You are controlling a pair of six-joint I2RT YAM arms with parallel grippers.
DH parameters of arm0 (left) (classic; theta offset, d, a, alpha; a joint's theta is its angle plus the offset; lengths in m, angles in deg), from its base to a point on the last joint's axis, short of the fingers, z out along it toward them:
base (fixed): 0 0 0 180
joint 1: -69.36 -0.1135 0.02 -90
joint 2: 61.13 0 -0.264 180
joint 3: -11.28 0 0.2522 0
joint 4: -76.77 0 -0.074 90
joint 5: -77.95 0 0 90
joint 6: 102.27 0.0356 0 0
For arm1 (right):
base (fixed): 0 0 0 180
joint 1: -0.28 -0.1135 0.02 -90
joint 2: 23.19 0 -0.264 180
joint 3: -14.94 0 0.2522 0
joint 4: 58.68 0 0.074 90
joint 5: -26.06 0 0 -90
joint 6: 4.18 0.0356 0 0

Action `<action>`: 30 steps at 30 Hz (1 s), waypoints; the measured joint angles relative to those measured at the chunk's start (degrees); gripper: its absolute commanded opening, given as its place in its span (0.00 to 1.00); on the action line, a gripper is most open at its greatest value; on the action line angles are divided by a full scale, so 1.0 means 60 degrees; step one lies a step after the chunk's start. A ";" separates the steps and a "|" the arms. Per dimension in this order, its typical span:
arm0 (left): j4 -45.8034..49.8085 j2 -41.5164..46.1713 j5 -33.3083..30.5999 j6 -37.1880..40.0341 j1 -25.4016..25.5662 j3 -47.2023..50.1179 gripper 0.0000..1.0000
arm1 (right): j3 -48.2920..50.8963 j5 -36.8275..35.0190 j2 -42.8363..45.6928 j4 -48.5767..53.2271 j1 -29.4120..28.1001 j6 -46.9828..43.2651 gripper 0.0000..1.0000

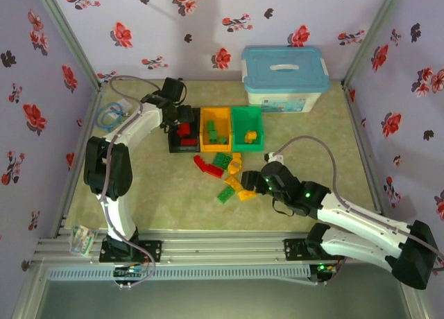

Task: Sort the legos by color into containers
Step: Place the lego in the container, then pick up the lego from the center of the table.

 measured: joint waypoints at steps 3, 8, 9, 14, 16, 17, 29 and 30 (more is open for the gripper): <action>-0.0007 0.0852 0.0029 0.0095 0.0084 0.0335 0.75 | 0.0000 -0.0025 -0.0022 0.0175 0.0000 -0.0025 0.82; -0.0601 0.4197 0.0022 0.0142 0.0637 0.2470 0.72 | -0.0452 0.0033 -0.1158 0.0408 -0.0029 -0.0397 0.82; -0.0718 0.4896 0.0025 0.0098 0.0772 0.3002 0.72 | -0.0645 0.0066 -0.1490 0.0419 -0.0062 -0.0517 0.82; -0.1009 0.7533 -0.0095 -0.0328 0.1468 0.5825 0.70 | -0.2473 0.0248 -0.3708 0.0528 -0.0313 -0.1359 0.75; -0.0834 0.8105 -0.0237 -0.0586 0.1730 0.6849 0.69 | -0.3311 0.0350 -0.4645 0.0517 -0.0386 -0.1672 0.71; -0.0681 0.8397 -0.0321 -0.0736 0.1876 0.7337 0.69 | -0.3796 0.0426 -0.5191 0.0510 -0.0423 -0.1861 0.70; 0.0652 1.2174 -0.0765 -0.2280 0.2685 0.9810 0.66 | -0.8870 0.0627 -1.0805 0.1657 -0.0477 -0.3413 0.60; 0.0699 1.2244 -0.0772 -0.2350 0.2714 0.9901 0.66 | -0.9202 0.0623 -1.1132 0.1818 -0.0477 -0.3497 0.59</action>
